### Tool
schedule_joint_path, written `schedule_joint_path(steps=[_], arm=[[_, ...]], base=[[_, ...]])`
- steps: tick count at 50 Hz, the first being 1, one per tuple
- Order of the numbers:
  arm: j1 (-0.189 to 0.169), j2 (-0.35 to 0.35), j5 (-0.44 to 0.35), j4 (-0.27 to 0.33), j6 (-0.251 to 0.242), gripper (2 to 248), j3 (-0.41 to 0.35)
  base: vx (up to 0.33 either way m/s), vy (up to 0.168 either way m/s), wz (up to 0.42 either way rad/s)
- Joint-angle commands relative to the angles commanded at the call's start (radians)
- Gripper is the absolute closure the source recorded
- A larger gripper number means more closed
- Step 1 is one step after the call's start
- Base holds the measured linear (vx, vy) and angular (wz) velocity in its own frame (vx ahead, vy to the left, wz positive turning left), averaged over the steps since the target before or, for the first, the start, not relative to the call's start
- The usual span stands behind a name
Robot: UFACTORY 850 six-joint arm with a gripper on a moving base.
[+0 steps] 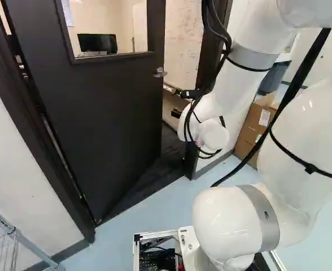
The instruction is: Open the door and move inside
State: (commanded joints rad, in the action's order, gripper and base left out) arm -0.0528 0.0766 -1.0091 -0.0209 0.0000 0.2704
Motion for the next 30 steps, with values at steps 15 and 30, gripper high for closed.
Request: schedule_joint_path(steps=[15, 30], arm=[[0.000, 0.000, 0.000, 0.000, 0.000, 3, 0.000], [0.000, 0.000, 0.000, 0.000, 0.000, 3, 0.000]], base=[[0.143, 0.105, -0.034], [0.128, 0.120, -0.029]])
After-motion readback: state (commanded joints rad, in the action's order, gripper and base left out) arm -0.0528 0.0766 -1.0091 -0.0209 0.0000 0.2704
